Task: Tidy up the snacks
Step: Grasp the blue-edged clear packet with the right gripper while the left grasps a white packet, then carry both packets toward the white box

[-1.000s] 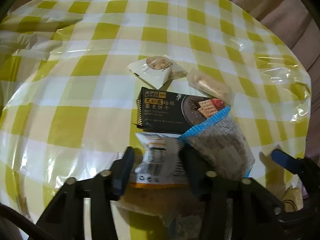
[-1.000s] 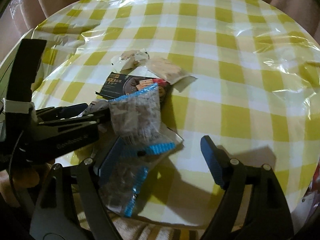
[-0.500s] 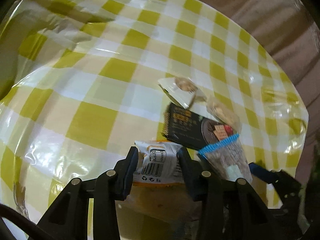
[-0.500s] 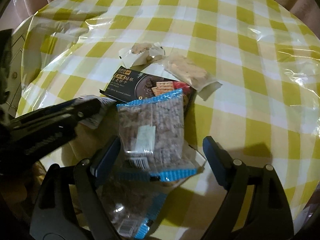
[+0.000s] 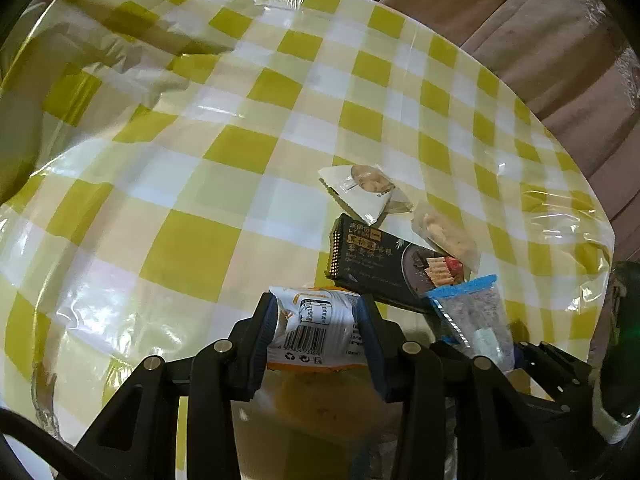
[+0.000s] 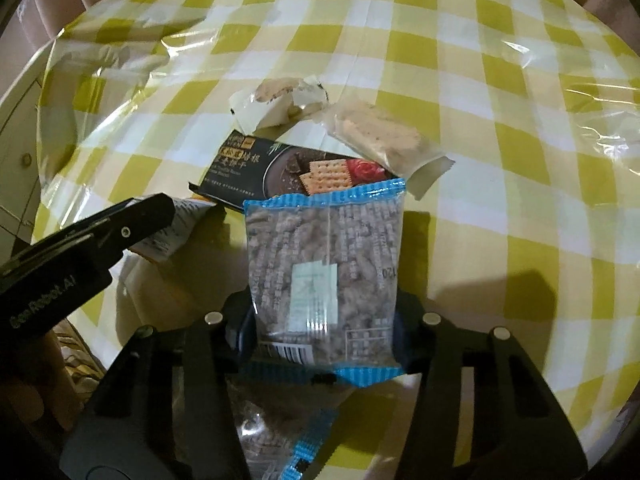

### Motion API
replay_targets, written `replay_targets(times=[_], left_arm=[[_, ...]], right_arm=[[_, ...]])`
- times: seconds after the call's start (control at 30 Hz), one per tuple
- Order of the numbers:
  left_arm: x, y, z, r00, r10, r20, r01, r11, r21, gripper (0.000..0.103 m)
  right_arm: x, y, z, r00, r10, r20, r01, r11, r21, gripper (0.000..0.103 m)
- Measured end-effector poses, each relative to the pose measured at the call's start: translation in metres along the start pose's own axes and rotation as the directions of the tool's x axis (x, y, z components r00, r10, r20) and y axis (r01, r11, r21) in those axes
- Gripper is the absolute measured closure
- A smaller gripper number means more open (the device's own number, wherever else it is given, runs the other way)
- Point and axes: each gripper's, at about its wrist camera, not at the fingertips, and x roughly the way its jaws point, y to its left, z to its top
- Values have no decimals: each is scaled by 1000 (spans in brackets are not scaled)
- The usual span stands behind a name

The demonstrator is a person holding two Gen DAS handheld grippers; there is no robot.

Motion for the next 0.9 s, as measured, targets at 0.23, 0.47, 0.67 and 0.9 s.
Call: replay_targets(times=[0.23,0.47,0.67,0.9], left_arm=[[-20,-6,-5,999,-1,43,0,1000,7,87],[-32,-19,-18,999,-10,39,9,1000,30,94],[-41,-19,-34,999,-28,23,27,999,25,95],[-42,-12,-35,1000,1,5,-1,1000,-16,59]], right_arm=[[-26,-11,-7,998,3,60,-5,999,32,47],[-55,-30,-24,994,1,109,-10,996,85,48],[-80,-50,-48,991,-10,136,-8,991,131,48],[-109,-78,-80,986,-41,164,11,983,183,48]])
